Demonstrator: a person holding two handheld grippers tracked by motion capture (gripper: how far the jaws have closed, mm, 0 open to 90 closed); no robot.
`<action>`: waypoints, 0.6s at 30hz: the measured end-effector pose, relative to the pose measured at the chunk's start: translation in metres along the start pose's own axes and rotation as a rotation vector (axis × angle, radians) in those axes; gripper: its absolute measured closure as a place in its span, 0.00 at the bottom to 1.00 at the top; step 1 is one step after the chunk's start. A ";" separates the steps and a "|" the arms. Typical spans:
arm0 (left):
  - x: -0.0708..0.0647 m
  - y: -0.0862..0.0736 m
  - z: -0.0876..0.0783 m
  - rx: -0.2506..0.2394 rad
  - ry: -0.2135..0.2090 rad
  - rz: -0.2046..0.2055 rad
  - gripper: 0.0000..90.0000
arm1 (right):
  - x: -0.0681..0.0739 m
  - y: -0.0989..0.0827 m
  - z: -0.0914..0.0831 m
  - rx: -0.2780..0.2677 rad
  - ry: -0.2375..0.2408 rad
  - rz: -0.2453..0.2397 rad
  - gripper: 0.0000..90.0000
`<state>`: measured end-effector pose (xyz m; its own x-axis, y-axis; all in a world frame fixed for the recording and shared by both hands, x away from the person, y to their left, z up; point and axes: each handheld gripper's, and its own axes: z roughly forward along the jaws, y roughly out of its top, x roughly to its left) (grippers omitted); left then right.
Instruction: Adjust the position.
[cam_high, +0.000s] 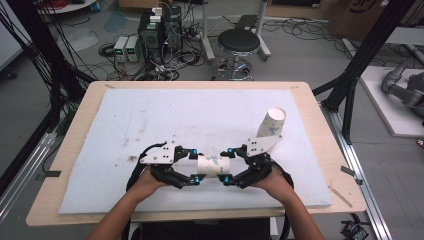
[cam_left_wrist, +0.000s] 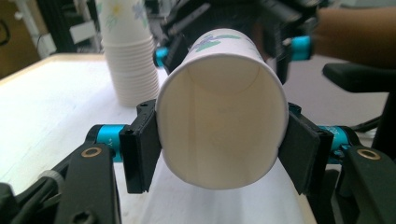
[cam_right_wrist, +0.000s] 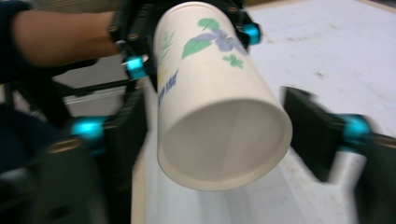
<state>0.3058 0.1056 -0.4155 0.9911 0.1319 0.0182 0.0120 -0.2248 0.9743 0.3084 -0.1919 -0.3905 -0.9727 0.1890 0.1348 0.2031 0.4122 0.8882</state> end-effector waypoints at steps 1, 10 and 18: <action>0.001 0.001 -0.001 0.008 0.002 -0.008 0.40 | 0.001 0.002 0.000 0.012 -0.019 0.002 0.21; 0.005 0.019 -0.008 0.173 0.018 0.003 0.41 | 0.010 0.022 0.007 0.155 -0.127 -0.148 0.21; 0.009 0.038 -0.009 0.355 0.013 0.018 0.41 | 0.012 0.032 0.016 0.236 -0.163 -0.230 0.21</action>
<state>0.3142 0.1068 -0.3762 0.9898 0.1365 0.0397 0.0421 -0.5482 0.8353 0.3052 -0.1618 -0.3676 -0.9691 0.1990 -0.1456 0.0198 0.6512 0.7586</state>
